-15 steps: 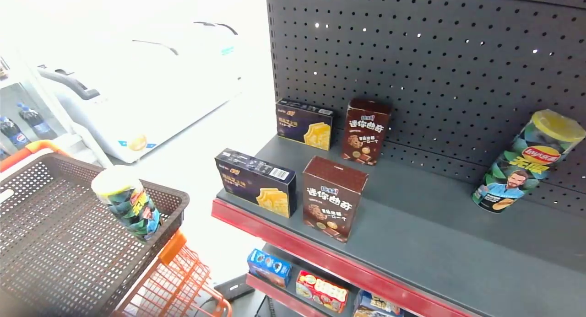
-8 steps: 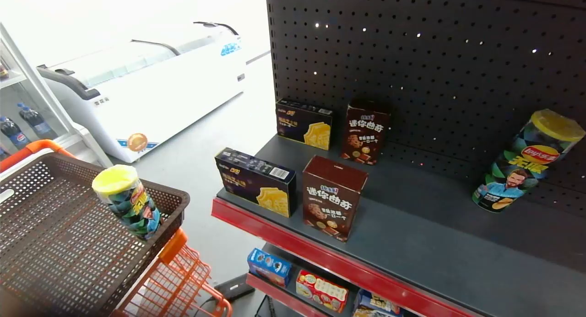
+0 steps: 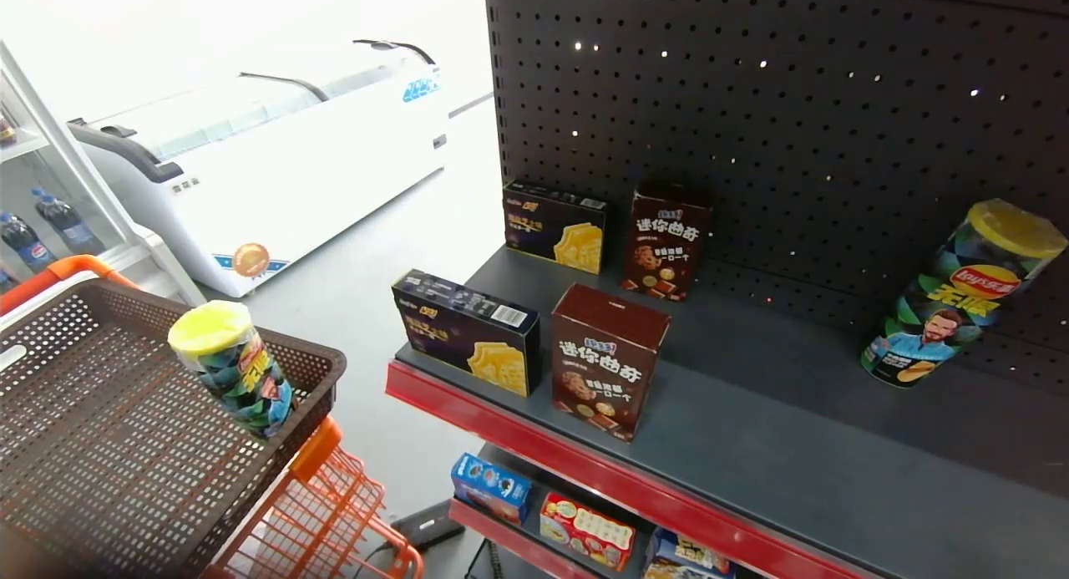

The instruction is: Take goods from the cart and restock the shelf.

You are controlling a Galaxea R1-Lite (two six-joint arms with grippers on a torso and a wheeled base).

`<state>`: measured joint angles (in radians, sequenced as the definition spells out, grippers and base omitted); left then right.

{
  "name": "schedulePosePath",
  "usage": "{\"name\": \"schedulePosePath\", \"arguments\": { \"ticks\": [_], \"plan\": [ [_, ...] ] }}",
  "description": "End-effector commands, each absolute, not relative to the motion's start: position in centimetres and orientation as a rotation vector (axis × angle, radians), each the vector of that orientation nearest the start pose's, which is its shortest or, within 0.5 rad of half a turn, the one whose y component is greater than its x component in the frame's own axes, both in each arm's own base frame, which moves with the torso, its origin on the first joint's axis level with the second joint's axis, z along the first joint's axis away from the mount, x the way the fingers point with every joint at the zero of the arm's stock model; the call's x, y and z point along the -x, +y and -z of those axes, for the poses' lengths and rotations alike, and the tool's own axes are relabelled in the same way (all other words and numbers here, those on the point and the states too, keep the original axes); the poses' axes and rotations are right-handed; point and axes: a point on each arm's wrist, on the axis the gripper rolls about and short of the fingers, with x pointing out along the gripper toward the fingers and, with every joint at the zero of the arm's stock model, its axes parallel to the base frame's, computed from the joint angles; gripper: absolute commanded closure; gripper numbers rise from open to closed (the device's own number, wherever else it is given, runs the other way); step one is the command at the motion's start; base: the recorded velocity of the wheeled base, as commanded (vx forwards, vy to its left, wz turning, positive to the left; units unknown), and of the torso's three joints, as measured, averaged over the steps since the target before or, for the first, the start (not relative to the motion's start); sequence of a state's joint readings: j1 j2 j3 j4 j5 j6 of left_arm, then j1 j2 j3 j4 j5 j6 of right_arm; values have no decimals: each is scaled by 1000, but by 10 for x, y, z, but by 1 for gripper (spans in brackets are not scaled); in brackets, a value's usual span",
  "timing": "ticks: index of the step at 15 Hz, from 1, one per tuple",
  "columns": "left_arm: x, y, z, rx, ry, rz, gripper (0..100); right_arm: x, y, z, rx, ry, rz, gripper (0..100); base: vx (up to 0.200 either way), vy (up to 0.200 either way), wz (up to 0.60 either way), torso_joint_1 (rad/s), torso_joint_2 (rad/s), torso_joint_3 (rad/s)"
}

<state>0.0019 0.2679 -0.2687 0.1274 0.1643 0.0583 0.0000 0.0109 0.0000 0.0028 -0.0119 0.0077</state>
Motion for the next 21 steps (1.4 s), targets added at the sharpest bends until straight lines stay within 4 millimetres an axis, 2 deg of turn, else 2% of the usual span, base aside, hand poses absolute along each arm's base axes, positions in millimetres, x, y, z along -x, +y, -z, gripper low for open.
{"name": "schedulePosePath", "arguments": {
  "ticks": [1,3,4,5,6,10,11,13,16,17,21],
  "plan": [
    [-38,3,-156,-77,353,-142,0,22,0,-75,-8,15,12,0,0,0,0,0,0,0],
    [-76,8,-155,-24,451,-183,0,22,0,-75,-8,15,12,0,0,0,0,0,0,0],
    [-96,15,-155,-20,452,-225,0,22,0,-76,-8,12,12,0,0,0,0,0,0,0],
    [-108,21,-154,-26,444,-252,0,22,0,-75,-8,15,12,0,0,0,0,0,0,0],
    [-131,30,-143,-20,464,-237,0,22,0,-76,-8,14,12,0,0,0,0,0,0,0],
    [-179,29,-129,-70,409,-162,0,22,0,-75,-8,15,12,0,0,0,0,0,0,0],
    [-194,30,-118,-86,379,-154,0,22,0,-76,-8,14,12,0,0,0,0,0,0,0],
    [-214,29,-104,-109,296,-139,0,22,0,-76,-8,14,12,0,0,0,0,0,0,0],
    [-230,32,-88,-101,276,-147,0,22,0,-76,-8,14,12,0,0,0,0,0,0,0],
    [-240,34,-79,-101,273,-151,0,22,0,-75,-8,15,12,0,0,0,0,0,0,0],
    [-273,40,-68,-103,223,-155,0,22,0,-75,-8,15,12,0,0,0,0,0,0,0]
  ]
}}
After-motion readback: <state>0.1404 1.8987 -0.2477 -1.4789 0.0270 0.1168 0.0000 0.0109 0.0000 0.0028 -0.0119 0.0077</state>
